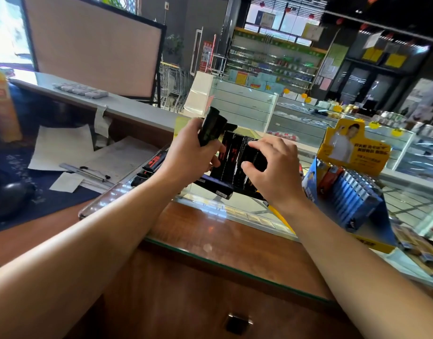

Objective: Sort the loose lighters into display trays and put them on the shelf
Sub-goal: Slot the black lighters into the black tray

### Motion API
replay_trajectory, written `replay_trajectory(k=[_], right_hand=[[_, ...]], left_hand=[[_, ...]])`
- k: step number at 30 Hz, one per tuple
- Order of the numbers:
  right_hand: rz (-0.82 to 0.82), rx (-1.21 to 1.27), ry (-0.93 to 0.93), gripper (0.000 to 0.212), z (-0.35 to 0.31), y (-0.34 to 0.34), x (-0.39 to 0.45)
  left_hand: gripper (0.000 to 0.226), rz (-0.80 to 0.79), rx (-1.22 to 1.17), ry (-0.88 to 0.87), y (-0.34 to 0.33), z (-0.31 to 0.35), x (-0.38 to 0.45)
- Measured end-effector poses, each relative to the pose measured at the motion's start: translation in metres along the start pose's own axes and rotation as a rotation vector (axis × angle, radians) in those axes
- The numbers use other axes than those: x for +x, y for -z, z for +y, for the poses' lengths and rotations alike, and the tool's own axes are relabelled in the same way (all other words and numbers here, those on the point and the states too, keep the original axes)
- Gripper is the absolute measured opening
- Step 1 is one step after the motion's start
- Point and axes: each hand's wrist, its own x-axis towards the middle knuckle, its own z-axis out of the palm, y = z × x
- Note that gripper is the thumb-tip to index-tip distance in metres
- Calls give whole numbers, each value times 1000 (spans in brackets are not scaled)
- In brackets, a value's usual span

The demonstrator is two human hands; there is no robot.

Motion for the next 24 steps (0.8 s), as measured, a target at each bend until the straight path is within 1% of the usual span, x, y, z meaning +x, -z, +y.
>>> replay_trajectory(k=[3,6,8,10,13,17,21,24], right_hand=[[-66,42,-12,51,0,3,-2],[-60,74,-13,51,-1,7,-2],[-15,120,-8,49,-5,12,-1],[28,216,6,45,-10,18,-1],[27,371,41,43,-20,25,-3],[72,391,90,32,-24,25,-4],[127,460,-3,24,-21,28,-4],[147,518,-62,19,-19,31,-6]], left_hand=[[15,-37,-23,2,2,-2,0],[8,-70,-8,-24,2,-5,0],[3,-85,5,-25,1,-7,-1],[4,-102,-7,-19,0,-7,-2],[7,-124,-15,-35,-1,-5,-4],[3,-170,-29,-71,-3,-1,-8],[19,-86,-124,-75,-1,-3,-7],[23,-31,-126,-79,1,-7,-5]])
